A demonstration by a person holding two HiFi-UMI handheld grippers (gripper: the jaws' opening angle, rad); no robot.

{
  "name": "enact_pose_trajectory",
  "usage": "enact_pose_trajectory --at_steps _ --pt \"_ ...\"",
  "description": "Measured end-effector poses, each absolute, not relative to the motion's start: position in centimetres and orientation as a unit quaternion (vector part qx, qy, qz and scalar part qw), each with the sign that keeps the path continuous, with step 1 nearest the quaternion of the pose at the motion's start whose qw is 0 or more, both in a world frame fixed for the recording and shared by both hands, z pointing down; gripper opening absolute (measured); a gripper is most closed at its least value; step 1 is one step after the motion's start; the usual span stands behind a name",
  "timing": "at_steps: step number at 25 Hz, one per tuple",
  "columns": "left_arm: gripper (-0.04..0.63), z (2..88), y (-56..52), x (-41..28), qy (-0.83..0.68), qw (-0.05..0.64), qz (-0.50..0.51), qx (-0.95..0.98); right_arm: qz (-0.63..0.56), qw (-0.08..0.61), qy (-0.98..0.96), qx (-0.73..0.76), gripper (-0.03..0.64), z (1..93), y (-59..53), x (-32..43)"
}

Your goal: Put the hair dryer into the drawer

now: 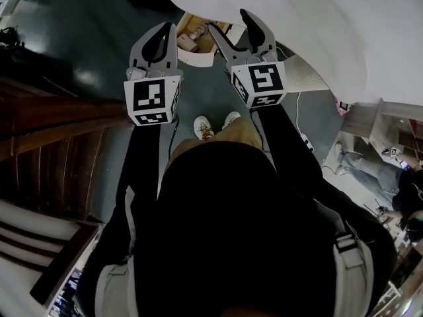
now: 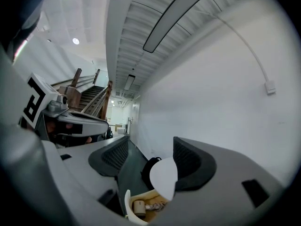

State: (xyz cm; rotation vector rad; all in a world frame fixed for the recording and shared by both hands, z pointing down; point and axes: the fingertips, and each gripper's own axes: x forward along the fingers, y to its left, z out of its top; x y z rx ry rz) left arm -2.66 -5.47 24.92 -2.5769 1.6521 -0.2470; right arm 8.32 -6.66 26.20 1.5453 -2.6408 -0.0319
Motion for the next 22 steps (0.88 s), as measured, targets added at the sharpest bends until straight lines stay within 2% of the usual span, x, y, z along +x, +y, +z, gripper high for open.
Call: enact_pose_trajectory --at_steps 5,11,13,16,22 --pt "0.017 24.1 -5.3 -2.5 0.536 0.045 -0.082 -0.839 -0.018 0.04 -0.856 0.516 0.31 25.5 -6.3 9.4" --pt "0.017 23.2 -5.2 -2.8 0.54 0.054 -0.078 -0.836 -0.034 0.058 -0.848 0.525 0.241 25.3 -5.7 10.1" --pt "0.017 23.0 -5.2 -2.7 0.541 0.056 -0.076 -0.836 -0.033 0.06 -0.849 0.523 0.173 25.3 -5.6 10.3" --pt "0.016 22.9 -5.2 -2.6 0.539 0.06 -0.076 -0.837 -0.043 0.056 -0.848 0.525 0.031 24.9 -5.4 10.6" --pt "0.017 23.1 -4.8 -3.3 0.541 0.07 -0.078 -0.835 -0.051 0.06 -0.843 0.533 0.026 24.9 -5.6 12.2"
